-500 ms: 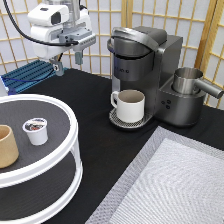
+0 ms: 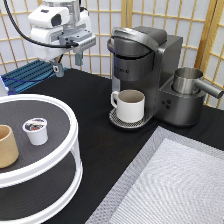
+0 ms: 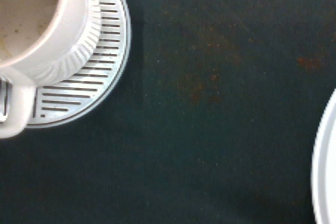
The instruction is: Make coffee
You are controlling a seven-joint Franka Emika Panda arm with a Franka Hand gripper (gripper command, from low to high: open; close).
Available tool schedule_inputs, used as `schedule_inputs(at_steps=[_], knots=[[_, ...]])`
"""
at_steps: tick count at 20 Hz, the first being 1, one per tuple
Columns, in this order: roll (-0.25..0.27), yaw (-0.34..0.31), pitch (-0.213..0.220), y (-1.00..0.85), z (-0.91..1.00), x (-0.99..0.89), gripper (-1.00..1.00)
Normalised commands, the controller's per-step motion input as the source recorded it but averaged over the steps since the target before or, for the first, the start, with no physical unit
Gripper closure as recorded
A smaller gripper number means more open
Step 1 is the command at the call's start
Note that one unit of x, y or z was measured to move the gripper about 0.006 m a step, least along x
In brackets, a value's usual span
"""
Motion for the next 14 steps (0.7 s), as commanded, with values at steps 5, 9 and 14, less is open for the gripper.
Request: schedule_inputs(at_steps=[5, 9, 14], knots=[[0.065, 0.000, 0.075, 0.00, 0.69, 0.90, -1.00], [0.050, -0.039, 0.073, -0.01, 0.69, 0.96, -1.00], [0.078, -0.072, 0.081, -0.05, 0.62, 0.86, -1.00]])
